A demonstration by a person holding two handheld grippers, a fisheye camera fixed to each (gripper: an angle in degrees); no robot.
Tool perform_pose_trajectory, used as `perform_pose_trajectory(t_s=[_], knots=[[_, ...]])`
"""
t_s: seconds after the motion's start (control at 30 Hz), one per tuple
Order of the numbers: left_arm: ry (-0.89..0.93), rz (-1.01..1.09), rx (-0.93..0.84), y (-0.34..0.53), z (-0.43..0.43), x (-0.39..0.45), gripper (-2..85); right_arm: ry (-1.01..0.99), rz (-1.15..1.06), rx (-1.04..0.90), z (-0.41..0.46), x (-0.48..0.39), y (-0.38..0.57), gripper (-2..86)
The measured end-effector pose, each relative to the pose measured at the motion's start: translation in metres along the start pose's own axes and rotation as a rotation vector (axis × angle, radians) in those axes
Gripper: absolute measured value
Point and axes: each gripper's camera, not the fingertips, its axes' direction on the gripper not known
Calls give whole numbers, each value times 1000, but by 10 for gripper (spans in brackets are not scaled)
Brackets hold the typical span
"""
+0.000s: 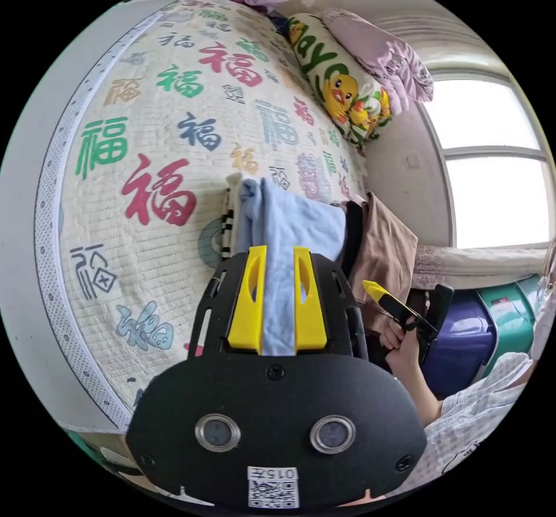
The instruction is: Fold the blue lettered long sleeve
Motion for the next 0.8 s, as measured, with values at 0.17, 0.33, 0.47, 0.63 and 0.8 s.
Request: perform_pose_trajectory(t_s=[0.17,0.33,0.47,0.63,0.8], knots=[[16,-49,115,-16,-11,-15,75,-24,-45,-25,90,-48,-66,130],[63,-78,85,-39,4,-31,82,115,-157,-159,176,-96,-116,105],[85,-111,49,-53,14,-50,87,111,-88,-151,181,-79,-110,36],[140,-119,-1,-58,27,-57,77,13,139,22,108,-32,-59,13],[91,-124,7,-49,14,-59,28,-67,159,206,29,-33,-9,9]])
